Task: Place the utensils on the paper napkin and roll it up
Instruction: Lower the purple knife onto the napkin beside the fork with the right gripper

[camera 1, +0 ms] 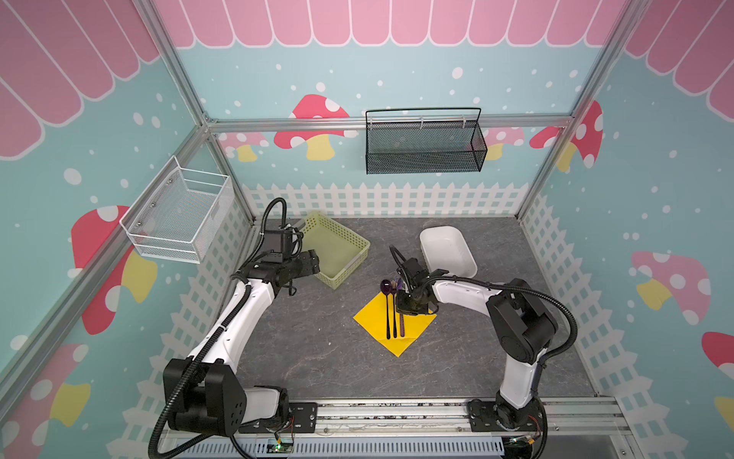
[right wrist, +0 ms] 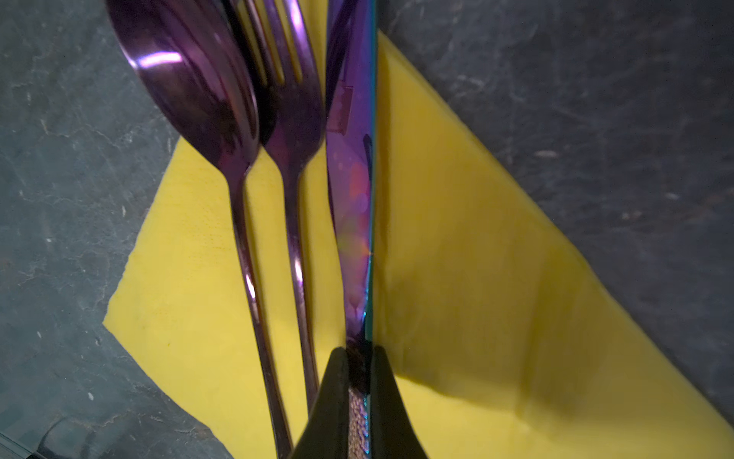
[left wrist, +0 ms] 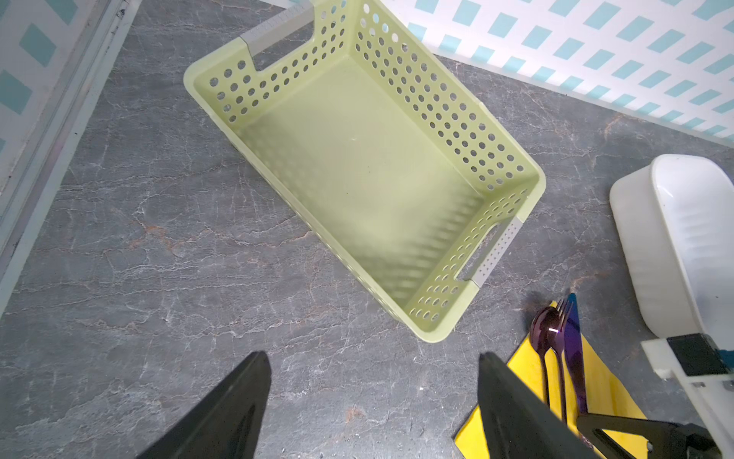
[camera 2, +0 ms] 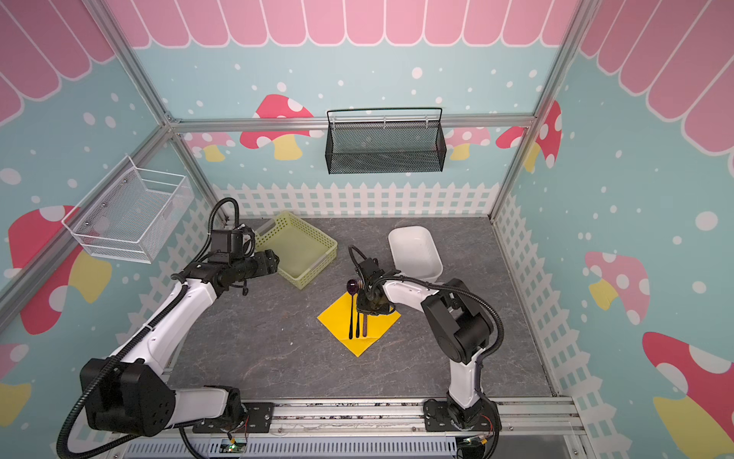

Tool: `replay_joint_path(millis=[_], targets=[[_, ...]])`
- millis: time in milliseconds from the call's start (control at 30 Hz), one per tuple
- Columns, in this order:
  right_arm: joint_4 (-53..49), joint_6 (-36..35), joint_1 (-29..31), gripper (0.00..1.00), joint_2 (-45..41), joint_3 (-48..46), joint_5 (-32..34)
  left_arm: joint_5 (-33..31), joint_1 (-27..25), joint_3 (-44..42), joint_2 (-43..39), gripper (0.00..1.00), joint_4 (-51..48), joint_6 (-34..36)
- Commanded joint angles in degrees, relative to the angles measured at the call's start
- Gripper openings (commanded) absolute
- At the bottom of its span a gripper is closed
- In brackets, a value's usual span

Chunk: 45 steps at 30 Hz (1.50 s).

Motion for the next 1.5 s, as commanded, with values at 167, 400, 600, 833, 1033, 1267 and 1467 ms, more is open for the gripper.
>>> replay_joint_path(millis=[167,400,600,833,1033,1267,1467], targets=[[-0.01,0.66,0.39,0.04,0.8,-0.73,1.13,-0.27,0.35,-0.69,-0.81,0.83,0.45,-0.32],[-0.77,0.52,0.43,0.07,0.8,-0.73,1.92,-0.43,0.42,-0.77,-1.04,0.83,0.41,-0.33],[-1.03,0.41,0.39,0.09,0.8,-0.73,2.05,-0.53,0.38,-0.82,-1.29,0.84,0.44,-0.33],[-1.56,0.31,0.39,0.17,0.8,-0.73,2.62,-0.35,0.36,-0.86,-1.3,0.84,0.45,-0.4],[-1.72,-0.01,0.41,0.19,2.63,-0.07,2.31,-0.18,0.39,-0.76,-1.16,0.84,0.45,-0.42],[-1.74,-0.47,0.39,0.16,3.34,1.02,2.26,-0.04,0.41,-0.7,-0.95,0.83,0.45,-0.5],[-1.94,-0.81,0.38,0.14,3.8,1.46,2.17,0.17,0.35,-0.68,-0.73,0.83,0.45,-0.5]])
